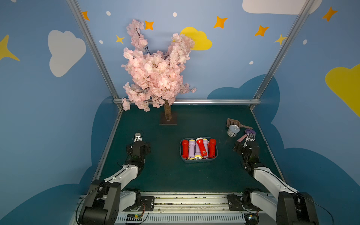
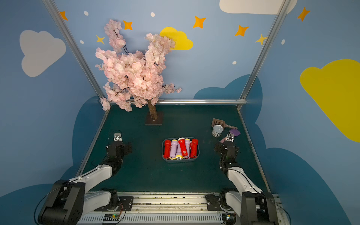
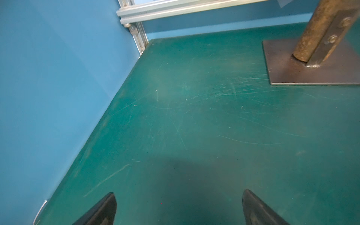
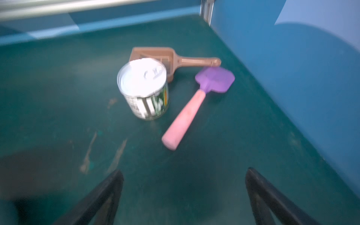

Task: Put the flashlights into the storage boxes
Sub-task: Reset both arms

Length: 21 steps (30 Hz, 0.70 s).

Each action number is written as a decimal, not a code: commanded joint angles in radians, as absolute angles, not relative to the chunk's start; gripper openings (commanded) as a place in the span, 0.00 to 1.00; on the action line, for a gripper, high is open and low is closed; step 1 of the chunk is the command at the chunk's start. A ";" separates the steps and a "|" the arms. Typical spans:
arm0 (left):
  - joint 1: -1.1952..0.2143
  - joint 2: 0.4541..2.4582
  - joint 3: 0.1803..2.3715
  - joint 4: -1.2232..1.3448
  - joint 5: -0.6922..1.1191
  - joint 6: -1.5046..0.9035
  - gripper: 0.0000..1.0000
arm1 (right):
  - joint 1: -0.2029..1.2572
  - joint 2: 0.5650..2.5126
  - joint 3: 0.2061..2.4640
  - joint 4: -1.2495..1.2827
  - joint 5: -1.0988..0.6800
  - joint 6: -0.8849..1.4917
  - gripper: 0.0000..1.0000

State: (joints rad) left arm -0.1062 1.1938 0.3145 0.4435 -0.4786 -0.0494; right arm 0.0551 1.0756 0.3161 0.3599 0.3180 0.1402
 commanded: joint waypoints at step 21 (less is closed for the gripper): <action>-0.004 1.540 0.392 0.832 -0.214 -0.067 0.99 | 0.029 1.536 0.368 0.904 0.043 0.018 0.98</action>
